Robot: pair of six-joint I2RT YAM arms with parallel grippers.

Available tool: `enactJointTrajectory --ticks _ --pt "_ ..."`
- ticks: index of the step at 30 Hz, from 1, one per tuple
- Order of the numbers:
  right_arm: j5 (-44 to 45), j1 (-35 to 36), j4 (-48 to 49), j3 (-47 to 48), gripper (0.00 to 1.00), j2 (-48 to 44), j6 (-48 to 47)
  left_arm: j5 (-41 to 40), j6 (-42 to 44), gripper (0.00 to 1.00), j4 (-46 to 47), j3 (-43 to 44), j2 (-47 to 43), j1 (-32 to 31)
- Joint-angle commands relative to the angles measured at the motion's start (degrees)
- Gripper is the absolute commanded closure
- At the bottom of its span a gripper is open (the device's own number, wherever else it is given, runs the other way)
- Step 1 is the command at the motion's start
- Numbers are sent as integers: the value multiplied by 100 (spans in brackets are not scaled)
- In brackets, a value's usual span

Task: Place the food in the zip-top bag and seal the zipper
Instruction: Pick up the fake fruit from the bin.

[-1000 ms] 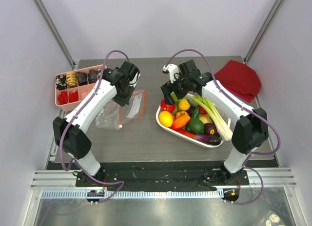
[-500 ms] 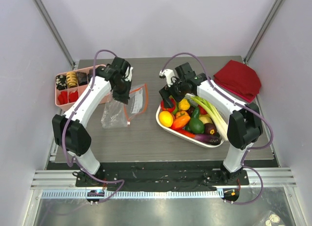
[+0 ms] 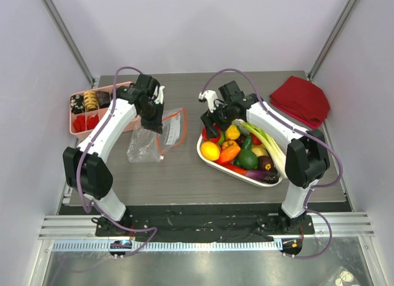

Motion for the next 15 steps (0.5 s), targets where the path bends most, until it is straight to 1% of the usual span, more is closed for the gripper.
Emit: enactJointTrajectory --ticks 1,2,3,4,5,8,12,15 --pt "19 28 26 288 57 -236 160 234 -95 100 220 -137 -431 114" --pt "116 28 26 393 68 -245 204 251 -95 100 238 -154 -449 131" --pt "282 28 26 464 75 -245 257 277 -95 100 247 -155 -449 140" --pt "336 19 26 525 79 -263 310 286 -95 100 247 -146 -440 158" --pt "354 2 26 613 86 -289 336 295 -104 100 255 -137 -440 175" --pt "363 10 18 763 99 -421 494 409 -156 100 282 -111 -405 210" --pt "354 2 70 912 99 -693 731 594 -226 100 360 -67 -431 202" --pt "275 -33 385 948 99 -992 1100 822 -420 100 562 -93 -467 202"
